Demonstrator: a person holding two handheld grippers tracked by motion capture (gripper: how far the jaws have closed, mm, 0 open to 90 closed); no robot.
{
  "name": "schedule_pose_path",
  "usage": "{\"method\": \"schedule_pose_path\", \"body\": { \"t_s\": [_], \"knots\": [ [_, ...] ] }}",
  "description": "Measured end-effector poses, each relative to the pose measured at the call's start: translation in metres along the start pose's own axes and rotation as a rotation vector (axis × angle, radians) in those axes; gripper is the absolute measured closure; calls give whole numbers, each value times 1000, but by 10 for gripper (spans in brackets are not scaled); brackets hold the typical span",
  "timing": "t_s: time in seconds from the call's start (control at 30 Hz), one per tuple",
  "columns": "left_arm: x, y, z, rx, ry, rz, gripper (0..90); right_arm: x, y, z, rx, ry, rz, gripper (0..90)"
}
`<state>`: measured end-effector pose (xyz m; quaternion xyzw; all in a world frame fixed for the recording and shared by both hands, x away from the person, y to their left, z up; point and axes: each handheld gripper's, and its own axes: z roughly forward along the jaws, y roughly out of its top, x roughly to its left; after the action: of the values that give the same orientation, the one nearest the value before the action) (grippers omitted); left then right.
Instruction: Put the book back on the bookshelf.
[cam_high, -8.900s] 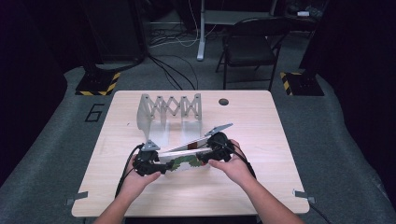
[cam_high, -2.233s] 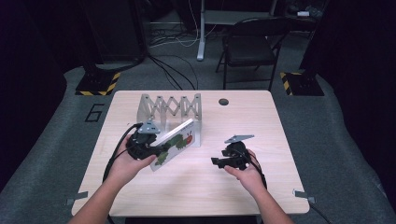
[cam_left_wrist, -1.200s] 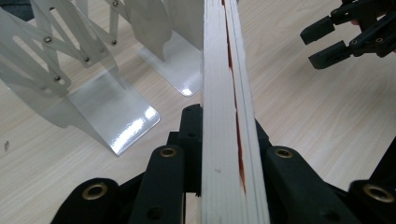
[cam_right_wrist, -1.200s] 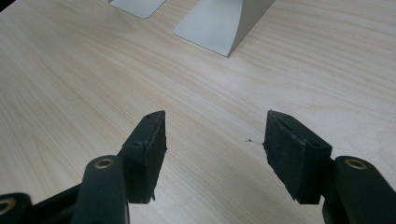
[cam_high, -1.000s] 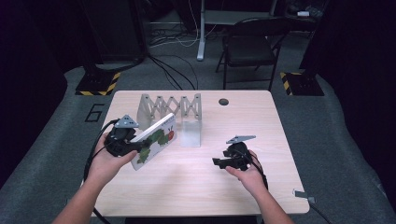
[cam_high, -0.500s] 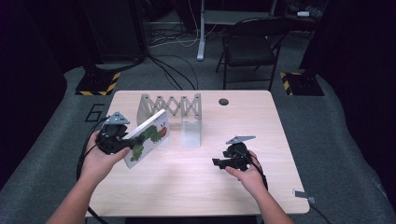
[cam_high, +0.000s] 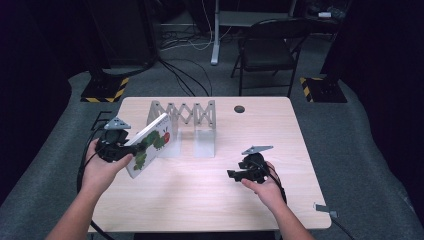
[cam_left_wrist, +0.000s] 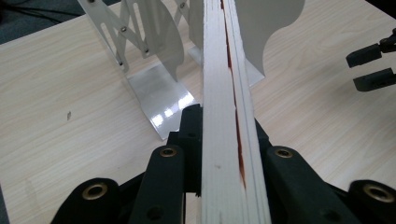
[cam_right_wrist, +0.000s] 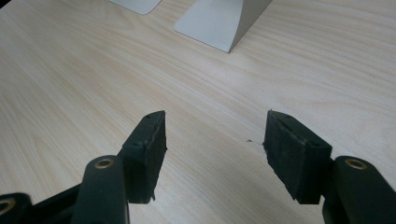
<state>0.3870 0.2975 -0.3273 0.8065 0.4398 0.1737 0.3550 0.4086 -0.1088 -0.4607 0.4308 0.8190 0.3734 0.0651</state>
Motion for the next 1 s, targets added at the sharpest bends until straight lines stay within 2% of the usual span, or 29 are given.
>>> {"method": "schedule_pose_path", "body": {
  "t_s": [0.03,0.13,0.2,0.5,0.6,0.73,1.0],
  "knots": [
    [1,0,-1,5,5,6,760,0,0,0,0,1,4,389],
    [2,0,0,-7,24,-13,760,0,0,0,0,0,4,389],
    [3,0,1,5,33,-11,760,0,0,0,0,-1,4,389],
    [2,-2,16,26,74,-46,760,0,0,0,0,-2,-3,388],
    [1,-1,21,21,97,-46,760,0,0,0,0,-4,-6,389],
    [1,0,26,11,105,-54,760,-1,0,1,-6,-4,-14,389],
    [3,2,36,3,139,-99,759,0,-1,2,-9,-5,-14,388]
  ]
}}
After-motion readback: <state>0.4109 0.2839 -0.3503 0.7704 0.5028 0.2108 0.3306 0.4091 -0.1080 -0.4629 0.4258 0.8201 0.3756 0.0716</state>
